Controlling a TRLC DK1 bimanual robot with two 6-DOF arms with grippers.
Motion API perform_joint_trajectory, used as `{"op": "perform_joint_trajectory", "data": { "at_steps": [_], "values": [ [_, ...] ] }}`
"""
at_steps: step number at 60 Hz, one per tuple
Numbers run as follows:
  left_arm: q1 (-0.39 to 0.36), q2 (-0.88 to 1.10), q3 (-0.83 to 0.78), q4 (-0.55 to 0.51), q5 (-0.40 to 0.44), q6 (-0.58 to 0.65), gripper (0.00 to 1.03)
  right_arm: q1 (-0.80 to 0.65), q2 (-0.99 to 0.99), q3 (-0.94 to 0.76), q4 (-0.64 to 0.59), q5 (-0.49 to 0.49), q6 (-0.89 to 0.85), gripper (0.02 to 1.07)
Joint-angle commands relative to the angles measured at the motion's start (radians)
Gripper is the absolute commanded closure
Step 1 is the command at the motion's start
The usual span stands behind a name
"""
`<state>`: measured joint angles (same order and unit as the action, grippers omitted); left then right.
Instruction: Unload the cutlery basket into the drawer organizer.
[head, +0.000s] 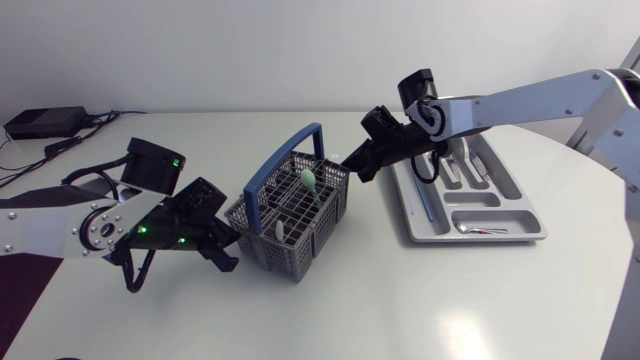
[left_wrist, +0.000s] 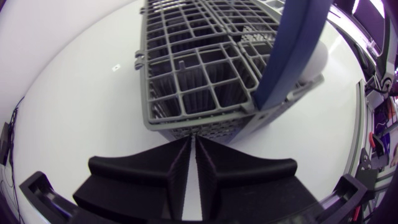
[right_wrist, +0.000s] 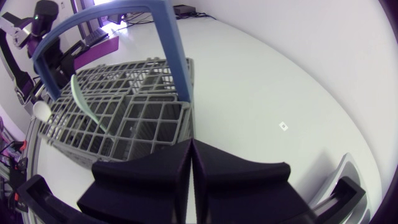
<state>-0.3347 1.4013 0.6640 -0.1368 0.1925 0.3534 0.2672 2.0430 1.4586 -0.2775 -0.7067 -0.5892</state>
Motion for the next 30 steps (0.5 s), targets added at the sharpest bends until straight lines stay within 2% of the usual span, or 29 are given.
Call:
{"op": "perform_joint_trajectory", "data": {
  "at_steps": [1, 11, 30],
  "values": [
    [0.02, 0.044, 0.048, 0.068, 0.004, 0.039, 0.92, 0.043, -0.081, -0.098, -0.019, -0.051, -0.027, 1.02],
    [0.071, 0.14, 0.123, 0.097, 0.005, 0.053, 0.92, 0.063, -0.193, -0.248, 0.015, -0.043, -0.031, 1.02],
    [0.123, 0.272, 0.232, 0.141, 0.005, 0.062, 0.92, 0.067, -0.323, -0.397, 0.038, -0.019, -0.02, 1.02]
  ]
}}
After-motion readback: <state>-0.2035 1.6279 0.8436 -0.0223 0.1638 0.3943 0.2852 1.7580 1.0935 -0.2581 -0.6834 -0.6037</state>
